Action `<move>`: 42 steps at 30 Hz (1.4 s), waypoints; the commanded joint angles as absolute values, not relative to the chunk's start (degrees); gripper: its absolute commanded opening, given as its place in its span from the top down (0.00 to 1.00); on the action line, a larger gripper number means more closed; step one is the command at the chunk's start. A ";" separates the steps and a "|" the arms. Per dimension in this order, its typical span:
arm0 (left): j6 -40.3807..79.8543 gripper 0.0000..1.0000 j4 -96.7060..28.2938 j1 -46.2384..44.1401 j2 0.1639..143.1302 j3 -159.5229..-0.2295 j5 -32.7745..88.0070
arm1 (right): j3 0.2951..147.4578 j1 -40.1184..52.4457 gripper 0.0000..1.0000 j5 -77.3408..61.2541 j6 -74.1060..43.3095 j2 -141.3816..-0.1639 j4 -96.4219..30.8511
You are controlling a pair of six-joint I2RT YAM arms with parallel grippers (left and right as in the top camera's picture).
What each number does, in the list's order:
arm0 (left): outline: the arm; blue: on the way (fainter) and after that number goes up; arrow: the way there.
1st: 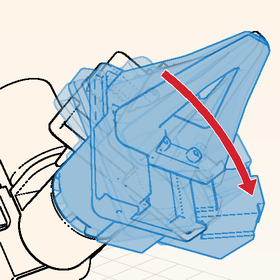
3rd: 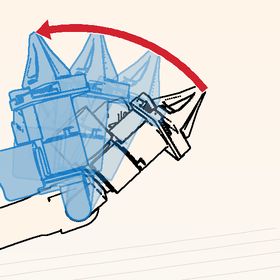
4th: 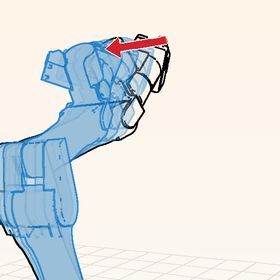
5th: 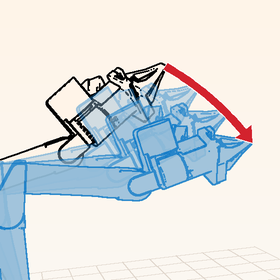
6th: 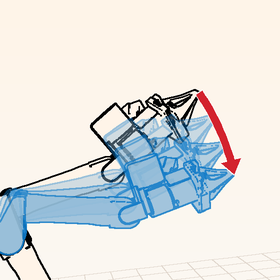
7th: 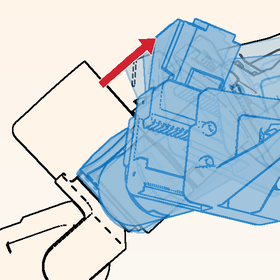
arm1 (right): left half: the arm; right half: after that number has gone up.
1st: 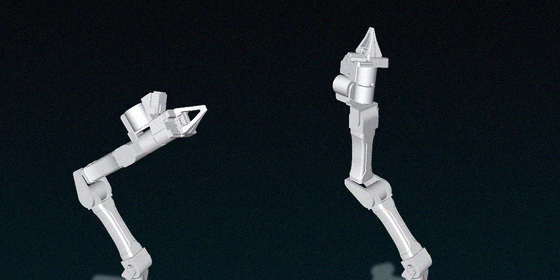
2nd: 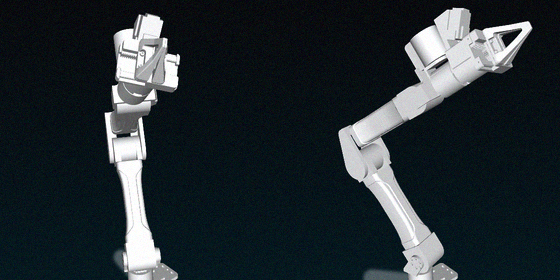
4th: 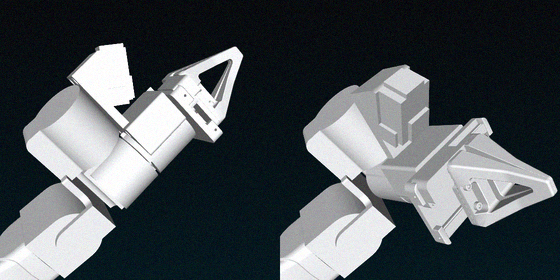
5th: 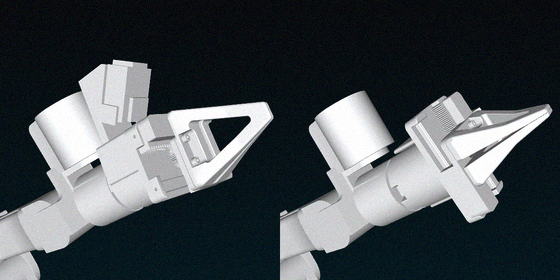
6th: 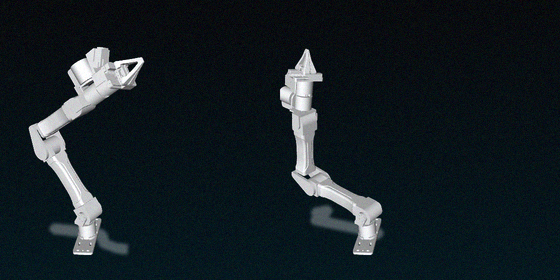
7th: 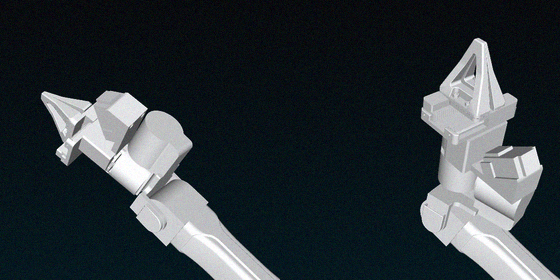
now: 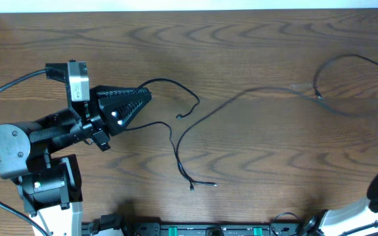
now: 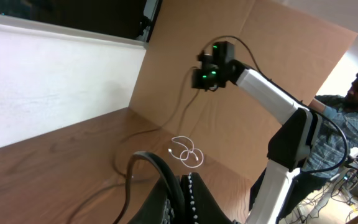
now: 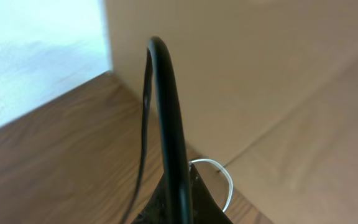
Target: Untangle cables
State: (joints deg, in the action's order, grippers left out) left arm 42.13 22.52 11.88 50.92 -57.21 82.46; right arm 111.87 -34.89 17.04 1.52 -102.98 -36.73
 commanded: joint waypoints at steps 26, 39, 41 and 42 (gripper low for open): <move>41.60 0.92 22.83 11.81 55.09 -58.19 86.17 | 112.64 -53.54 0.28 -4.89 -15.81 -122.06 -45.32; 41.60 0.92 22.83 11.81 55.09 -58.19 86.17 | 112.62 -53.41 0.01 -4.10 -24.32 -124.14 -59.88; 41.60 0.92 22.83 11.81 55.09 -58.19 86.17 | 112.62 -53.08 0.01 -8.56 -24.01 -124.14 -61.63; 41.60 0.93 22.83 11.81 55.09 -58.19 86.19 | 112.62 -52.71 0.01 -11.40 -22.74 -124.14 -62.65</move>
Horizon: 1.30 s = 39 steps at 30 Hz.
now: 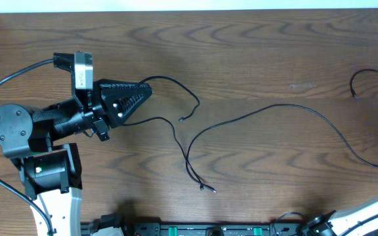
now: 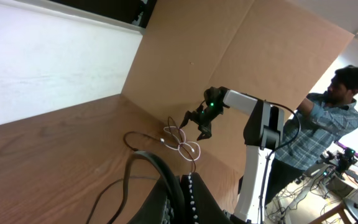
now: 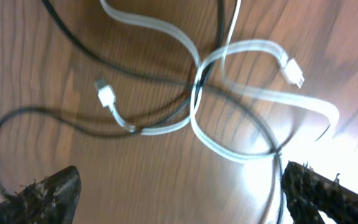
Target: Untangle cables
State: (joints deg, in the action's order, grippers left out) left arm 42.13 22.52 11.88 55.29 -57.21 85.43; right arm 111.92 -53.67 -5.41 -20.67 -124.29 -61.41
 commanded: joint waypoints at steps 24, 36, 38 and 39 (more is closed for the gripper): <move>41.63 0.93 22.83 11.81 55.09 -57.98 86.61 | 83.92 -16.80 0.01 -17.78 28.60 -124.16 -53.63; 41.63 0.93 22.83 11.81 55.09 -57.98 86.59 | 75.96 -10.28 0.25 -4.62 49.93 -124.16 -47.46; 41.63 0.93 22.83 11.81 55.09 -57.98 86.59 | 74.48 -10.68 0.27 -4.62 51.79 -124.16 -47.00; 41.63 0.93 22.83 11.81 55.09 -57.98 86.59 | 73.52 -10.94 0.27 -4.62 52.21 -124.16 -46.33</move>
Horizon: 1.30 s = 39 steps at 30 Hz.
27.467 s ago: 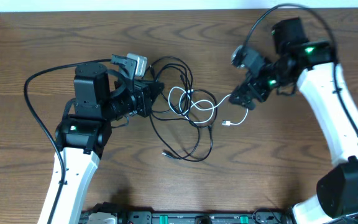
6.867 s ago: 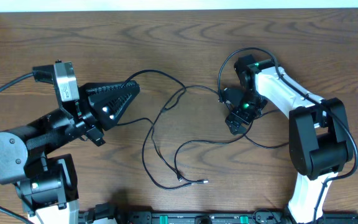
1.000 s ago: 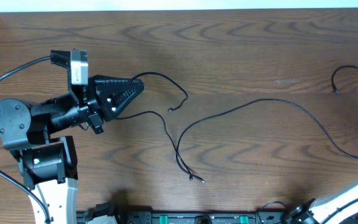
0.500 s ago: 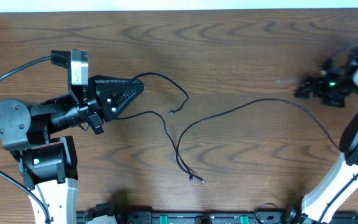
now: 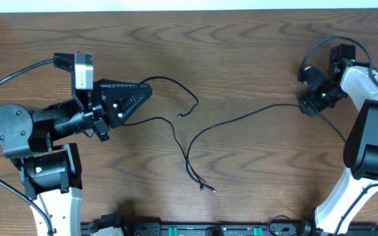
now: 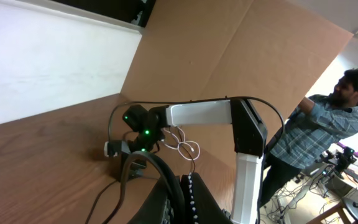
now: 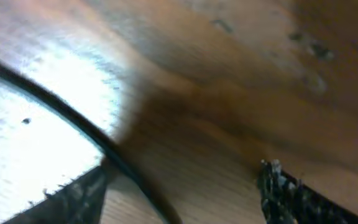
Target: Untangle cables
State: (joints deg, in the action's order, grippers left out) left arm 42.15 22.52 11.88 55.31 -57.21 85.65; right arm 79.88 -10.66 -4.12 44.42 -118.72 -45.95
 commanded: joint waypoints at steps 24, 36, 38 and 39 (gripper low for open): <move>41.63 0.92 22.83 11.81 55.09 -57.98 86.56 | 74.28 -17.15 0.99 -0.08 33.89 -121.60 -28.69; 41.63 0.93 22.83 11.81 55.46 -57.98 86.59 | 93.25 -30.81 0.99 1.39 19.73 -112.27 -29.19; 41.63 0.92 22.81 11.81 55.90 -57.98 86.59 | 94.61 -35.00 0.99 1.37 15.14 -111.02 -29.10; 41.63 0.93 22.83 11.81 56.12 -57.98 86.59 | 94.98 -36.86 0.99 1.34 13.19 -110.80 -29.08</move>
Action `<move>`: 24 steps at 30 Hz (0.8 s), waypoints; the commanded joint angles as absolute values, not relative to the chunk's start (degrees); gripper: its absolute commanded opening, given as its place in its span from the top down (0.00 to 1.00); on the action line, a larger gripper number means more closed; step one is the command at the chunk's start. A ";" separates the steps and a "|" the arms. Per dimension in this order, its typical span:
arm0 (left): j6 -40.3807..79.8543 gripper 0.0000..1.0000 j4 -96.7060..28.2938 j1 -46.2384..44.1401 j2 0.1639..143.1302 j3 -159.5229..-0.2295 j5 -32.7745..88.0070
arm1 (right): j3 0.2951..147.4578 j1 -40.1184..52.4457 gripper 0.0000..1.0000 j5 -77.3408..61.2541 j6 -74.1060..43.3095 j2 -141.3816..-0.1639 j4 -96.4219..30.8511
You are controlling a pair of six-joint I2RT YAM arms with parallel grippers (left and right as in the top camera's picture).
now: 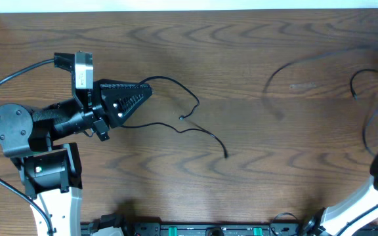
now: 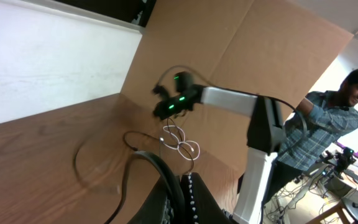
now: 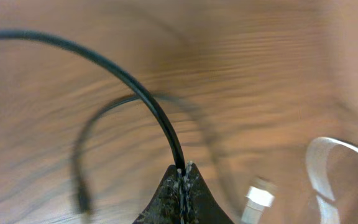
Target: Untangle cables
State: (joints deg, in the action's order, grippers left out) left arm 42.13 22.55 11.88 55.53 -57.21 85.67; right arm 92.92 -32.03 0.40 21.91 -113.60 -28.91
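Observation:
My left gripper [image 1: 136,97] stays shut on a thin black cable [image 1: 188,98] at the table's left. That cable loops out from the fingertips, and a second strand ends at a plug [image 1: 225,155]. In the left wrist view the fingers [image 2: 194,193] pinch it. A second, long black cable [image 1: 293,65] hangs blurred above the right half of the table. My right gripper [image 3: 182,169] is shut on it, and the right arm shows at the far right edge. The two black cables lie apart.
A white flat cable [image 3: 347,155] with a white plug [image 3: 257,198] lies coiled beyond the table's right end, also seen as a white coil [image 2: 182,146]. A cardboard wall [image 2: 260,68] stands behind it. A person [image 2: 347,112] stands beyond the right arm.
My right gripper was open, low on the table at the long cable. Now it is shut on that cable and raised at the far right. The long cable has left the left cable's strands.
First my right gripper held the long cable off to the right. Then it was open over the white coil, the long cable lying across the table. Then it was down at that cable. Now it holds it, lifted. My left gripper kept its cable throughout.

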 commanded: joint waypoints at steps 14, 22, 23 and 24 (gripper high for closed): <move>41.63 0.93 22.83 11.81 57.23 -57.98 86.59 | 95.31 -53.15 0.99 2.46 -11.11 -110.69 -25.65; 41.60 0.93 22.83 11.81 57.23 -57.98 86.54 | 95.24 -58.85 0.99 -5.39 -21.43 -110.74 -24.75; 41.60 0.93 22.83 11.81 57.23 -57.98 86.56 | 95.24 -58.85 0.98 -7.07 -21.43 -110.74 -25.12; 41.60 0.92 22.83 11.81 57.23 -57.98 86.56 | 95.24 -58.76 0.86 -9.26 -21.43 -110.74 -25.96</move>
